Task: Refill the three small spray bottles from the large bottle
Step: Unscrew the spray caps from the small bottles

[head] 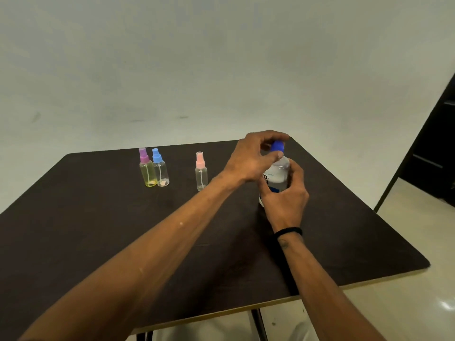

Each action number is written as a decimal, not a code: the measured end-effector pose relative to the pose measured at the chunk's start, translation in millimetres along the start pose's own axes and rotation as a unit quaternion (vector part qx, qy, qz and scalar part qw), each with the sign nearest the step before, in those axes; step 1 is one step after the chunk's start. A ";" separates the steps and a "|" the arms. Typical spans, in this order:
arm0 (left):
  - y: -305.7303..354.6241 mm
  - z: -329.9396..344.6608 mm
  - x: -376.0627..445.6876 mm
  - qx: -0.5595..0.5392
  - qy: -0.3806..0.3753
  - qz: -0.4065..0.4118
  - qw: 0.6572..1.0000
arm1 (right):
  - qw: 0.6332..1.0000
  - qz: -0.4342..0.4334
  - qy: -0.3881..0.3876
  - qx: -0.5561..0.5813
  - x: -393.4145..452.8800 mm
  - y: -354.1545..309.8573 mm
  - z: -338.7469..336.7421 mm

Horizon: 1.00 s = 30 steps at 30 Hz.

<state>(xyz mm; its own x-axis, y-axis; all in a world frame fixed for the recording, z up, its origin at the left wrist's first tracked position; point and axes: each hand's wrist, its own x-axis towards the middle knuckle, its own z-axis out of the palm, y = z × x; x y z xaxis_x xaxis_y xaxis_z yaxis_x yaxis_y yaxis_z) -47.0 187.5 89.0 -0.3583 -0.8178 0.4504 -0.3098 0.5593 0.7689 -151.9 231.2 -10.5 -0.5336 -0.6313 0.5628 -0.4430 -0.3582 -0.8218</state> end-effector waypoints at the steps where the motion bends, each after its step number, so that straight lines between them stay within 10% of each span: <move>1: -0.5 -1.0 0.1 -0.007 0.020 0.001 1.000 | 1.000 0.000 0.002 -0.006 0.6 1.6 3.3; 14: -58.6 33.0 -12.7 -0.159 0.197 -0.234 0.939 | 0.997 0.039 0.059 0.018 12.4 14.4 -10.9; 20: -84.6 46.5 -23.9 0.044 0.133 -0.143 0.980 | 0.999 0.026 0.028 0.024 21.7 19.8 -4.5; 30: -110.2 63.2 -20.5 0.062 0.156 -0.153 0.974 | 0.999 0.015 -0.042 0.026 47.5 33.2 15.6</move>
<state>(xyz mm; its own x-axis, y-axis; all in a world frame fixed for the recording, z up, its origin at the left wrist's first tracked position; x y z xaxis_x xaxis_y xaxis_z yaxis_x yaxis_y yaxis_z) -61.2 151.2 -33.6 0.0461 -0.9391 0.3404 -0.4717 0.2799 0.8362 -180.7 178.6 -12.5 -0.4836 -0.6966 0.5299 -0.3882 -0.3719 -0.8432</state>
